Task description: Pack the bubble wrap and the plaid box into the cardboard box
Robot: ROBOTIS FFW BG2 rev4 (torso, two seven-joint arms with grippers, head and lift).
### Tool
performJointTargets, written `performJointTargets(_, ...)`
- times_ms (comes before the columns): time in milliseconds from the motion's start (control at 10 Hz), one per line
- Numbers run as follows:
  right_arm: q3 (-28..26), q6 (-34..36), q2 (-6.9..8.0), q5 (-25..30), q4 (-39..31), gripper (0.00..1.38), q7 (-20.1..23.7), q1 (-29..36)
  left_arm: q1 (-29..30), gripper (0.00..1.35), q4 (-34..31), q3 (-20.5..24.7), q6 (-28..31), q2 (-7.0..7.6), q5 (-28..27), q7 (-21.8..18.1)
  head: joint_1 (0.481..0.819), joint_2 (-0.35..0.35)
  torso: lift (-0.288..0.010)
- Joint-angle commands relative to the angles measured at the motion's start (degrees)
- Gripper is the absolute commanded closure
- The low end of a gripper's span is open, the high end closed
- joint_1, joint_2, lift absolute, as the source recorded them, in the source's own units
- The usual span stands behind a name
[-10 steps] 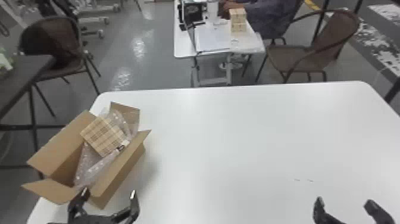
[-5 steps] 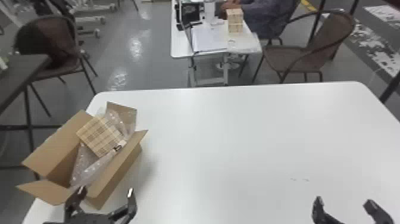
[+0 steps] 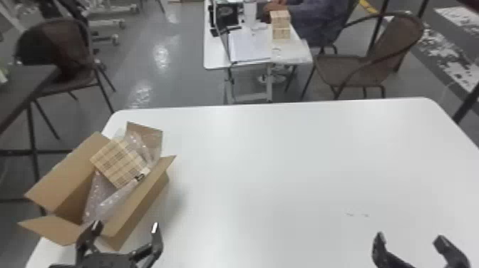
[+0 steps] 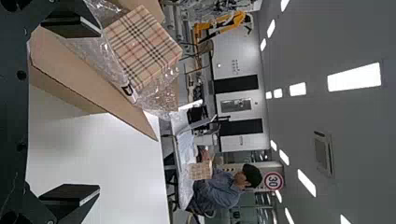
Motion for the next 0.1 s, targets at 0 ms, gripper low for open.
performJointTargets(0, -0.2, 0.3, 0.05, 0.2, -0.3, 0.20, 0.0, -0.1, -0.1, 0.13, 0.1, 0.0, -0.1, -0.24, 0.1, 0.0, 0.695, 0.103, -0.102)
